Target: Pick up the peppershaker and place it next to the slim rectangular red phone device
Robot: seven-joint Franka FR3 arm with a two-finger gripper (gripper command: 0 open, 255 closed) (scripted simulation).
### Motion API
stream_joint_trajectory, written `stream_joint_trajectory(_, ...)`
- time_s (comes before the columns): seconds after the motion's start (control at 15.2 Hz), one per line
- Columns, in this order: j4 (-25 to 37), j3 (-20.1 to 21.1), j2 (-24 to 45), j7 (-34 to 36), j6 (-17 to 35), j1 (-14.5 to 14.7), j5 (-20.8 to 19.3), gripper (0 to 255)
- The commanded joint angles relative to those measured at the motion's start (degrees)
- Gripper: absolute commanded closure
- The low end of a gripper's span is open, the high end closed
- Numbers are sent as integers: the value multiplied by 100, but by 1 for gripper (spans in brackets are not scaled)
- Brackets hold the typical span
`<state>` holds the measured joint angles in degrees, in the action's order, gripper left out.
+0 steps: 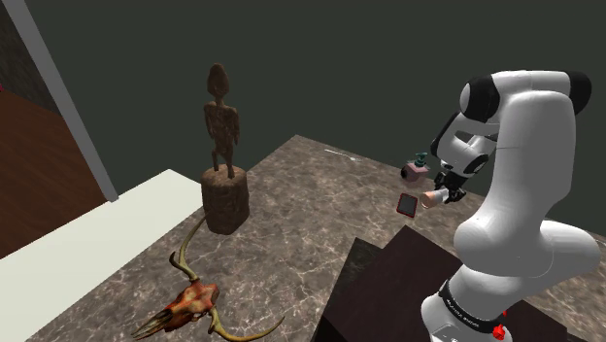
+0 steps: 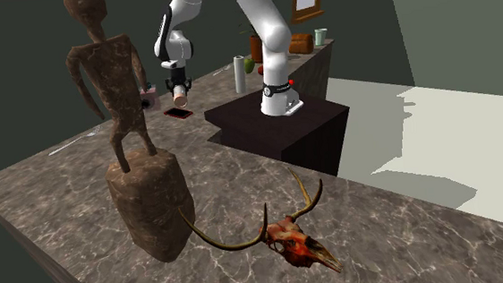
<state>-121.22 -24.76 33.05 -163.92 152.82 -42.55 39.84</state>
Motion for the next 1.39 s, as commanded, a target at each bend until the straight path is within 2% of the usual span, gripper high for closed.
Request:
stream_joint_trajectory(0.0,8,10,12,-5,-18,-9,5,255)
stream_joint_trajectory(0.2,8,10,12,-5,-18,-9,5,255)
stream_joint_trajectory(0.26,8,10,13,-5,-18,-9,5,0)
stream_joint_trajectory(0.59,8,10,13,-5,-18,-9,5,0)
stream_joint_trajectory(0.86,-267,-498,-674,386,-398,359,-565,0)
stream_joint_trajectory(1.32,-267,-495,-675,387,-398,357,-567,0)
